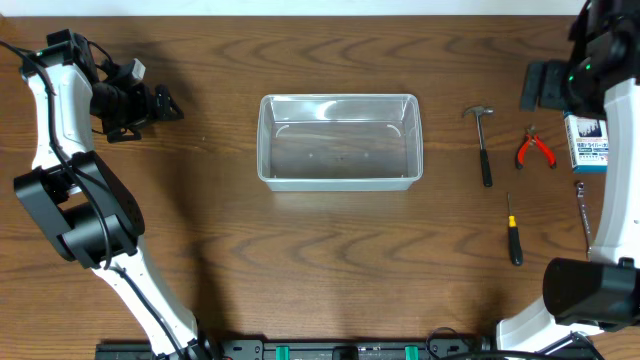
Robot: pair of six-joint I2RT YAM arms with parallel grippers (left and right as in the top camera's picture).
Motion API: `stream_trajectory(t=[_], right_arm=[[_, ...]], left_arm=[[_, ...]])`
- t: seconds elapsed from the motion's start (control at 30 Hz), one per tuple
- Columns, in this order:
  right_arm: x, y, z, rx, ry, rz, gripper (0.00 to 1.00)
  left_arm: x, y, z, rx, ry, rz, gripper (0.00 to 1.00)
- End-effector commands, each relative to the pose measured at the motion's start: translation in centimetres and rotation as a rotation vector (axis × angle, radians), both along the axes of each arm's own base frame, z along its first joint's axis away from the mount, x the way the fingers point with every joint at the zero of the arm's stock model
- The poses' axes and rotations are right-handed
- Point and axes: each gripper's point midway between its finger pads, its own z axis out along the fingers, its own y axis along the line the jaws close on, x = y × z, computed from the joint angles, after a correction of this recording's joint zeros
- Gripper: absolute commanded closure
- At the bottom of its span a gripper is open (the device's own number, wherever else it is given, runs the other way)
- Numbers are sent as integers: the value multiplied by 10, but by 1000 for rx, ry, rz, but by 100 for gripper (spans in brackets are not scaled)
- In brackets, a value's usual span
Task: Pack container
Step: 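Lift the right gripper off the box and move it toward the tools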
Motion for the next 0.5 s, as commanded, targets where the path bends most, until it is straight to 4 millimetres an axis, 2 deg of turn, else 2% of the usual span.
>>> stream_trajectory(t=[0.0, 0.1, 0.27, 0.33, 0.47], right_arm=[[-2, -2, -14, -10, 38, 16, 1], [-2, 0, -20, 4, 48, 21, 1], [3, -1, -18, -3, 27, 36, 1], [9, 2, -21, -8, 19, 101, 1], [18, 24, -39, 68, 15, 291, 1]], left_arm=[[4, 3, 18, 22, -43, 1, 2], [4, 3, 18, 22, -43, 1, 2], [4, 3, 18, 22, -43, 1, 2], [4, 3, 18, 22, -43, 1, 2], [4, 3, 18, 22, -43, 1, 2]])
